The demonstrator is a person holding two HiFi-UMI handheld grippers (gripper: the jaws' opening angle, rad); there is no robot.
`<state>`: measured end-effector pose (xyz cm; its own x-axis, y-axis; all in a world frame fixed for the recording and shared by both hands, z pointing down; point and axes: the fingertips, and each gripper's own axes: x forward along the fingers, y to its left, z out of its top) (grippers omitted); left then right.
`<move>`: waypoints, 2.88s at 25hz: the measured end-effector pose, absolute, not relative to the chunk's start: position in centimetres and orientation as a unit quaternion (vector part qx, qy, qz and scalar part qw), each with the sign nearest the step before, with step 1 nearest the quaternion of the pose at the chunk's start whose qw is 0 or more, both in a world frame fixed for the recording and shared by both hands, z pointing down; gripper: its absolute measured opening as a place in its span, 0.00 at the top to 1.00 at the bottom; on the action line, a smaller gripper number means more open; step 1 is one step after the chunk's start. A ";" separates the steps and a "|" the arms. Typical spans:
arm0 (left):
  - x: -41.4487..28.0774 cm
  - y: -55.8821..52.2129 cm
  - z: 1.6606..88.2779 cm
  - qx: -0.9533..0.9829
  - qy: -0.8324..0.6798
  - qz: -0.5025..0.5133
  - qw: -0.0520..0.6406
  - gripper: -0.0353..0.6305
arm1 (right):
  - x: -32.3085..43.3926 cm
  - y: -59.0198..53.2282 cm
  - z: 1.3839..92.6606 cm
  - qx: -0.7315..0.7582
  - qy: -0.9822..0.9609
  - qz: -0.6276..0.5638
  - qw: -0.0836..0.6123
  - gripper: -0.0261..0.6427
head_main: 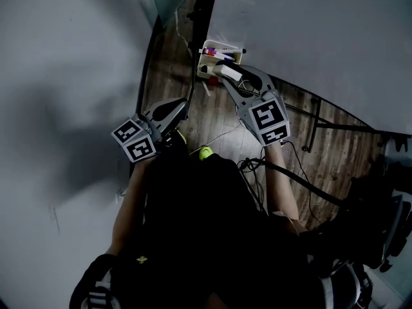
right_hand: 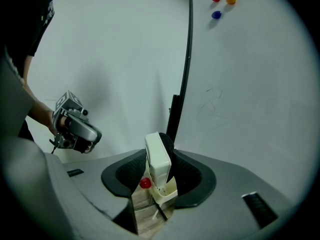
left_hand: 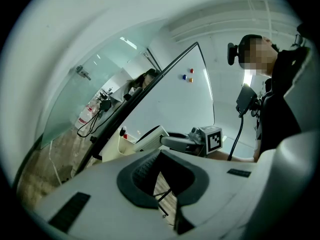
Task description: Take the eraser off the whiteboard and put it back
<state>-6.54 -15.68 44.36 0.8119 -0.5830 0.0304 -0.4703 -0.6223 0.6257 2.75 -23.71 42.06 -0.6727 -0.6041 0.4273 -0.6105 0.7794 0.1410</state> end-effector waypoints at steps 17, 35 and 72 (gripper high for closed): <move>-8.1 -15.7 45.7 0.889 -0.303 -0.065 0.338 0.92 | 2.7 -25.4 45.1 0.333 -0.910 0.029 0.245 0.70; -8.8 -15.6 46.5 0.881 -0.309 -0.041 0.356 0.92 | 2.0 -26.1 48.1 0.326 -0.908 0.046 0.260 0.70; -8.7 -15.5 46.0 0.885 -0.303 -0.045 0.351 0.92 | 2.1 -26.2 49.4 0.333 -0.903 0.056 0.264 0.68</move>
<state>-8.70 -15.53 46.02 0.8118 -0.5684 0.1337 -0.5052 -0.5688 0.6490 2.14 -26.17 49.40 -0.6387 -0.5722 0.5144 -0.6315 0.7718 0.0745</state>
